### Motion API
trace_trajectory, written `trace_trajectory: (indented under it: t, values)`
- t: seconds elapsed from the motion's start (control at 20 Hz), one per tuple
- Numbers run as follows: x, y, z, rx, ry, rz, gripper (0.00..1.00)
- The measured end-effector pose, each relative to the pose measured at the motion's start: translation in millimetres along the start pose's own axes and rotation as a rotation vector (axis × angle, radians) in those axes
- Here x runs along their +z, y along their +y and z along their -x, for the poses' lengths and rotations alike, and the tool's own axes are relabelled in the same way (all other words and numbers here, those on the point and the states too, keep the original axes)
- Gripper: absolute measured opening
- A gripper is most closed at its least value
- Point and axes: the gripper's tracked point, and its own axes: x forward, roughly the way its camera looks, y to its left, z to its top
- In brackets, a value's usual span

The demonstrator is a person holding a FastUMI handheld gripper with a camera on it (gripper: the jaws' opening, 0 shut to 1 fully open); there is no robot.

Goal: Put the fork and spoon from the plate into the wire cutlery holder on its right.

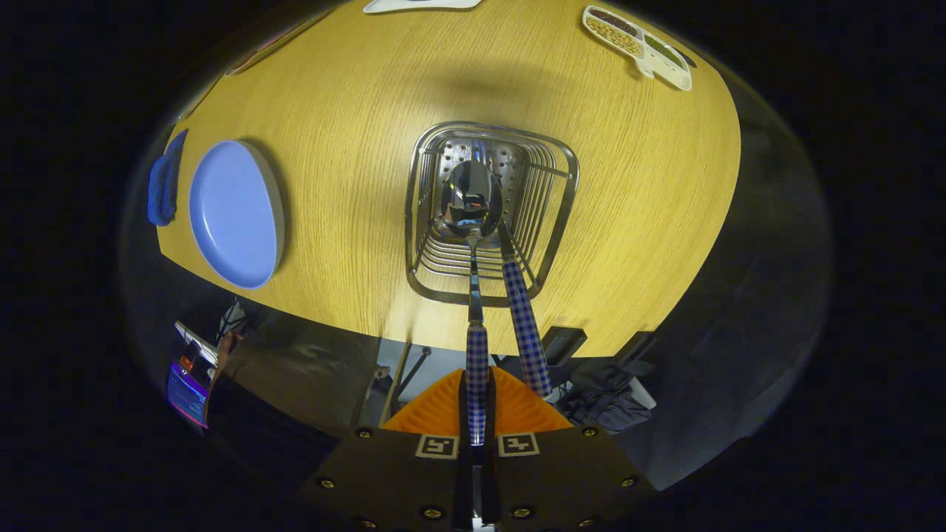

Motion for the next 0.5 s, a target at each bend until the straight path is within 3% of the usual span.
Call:
trace_trajectory:
  t: [0.5]
  values:
    - [24.5,-2.5,5.1,-0.061,0.071,0.063,0.08]
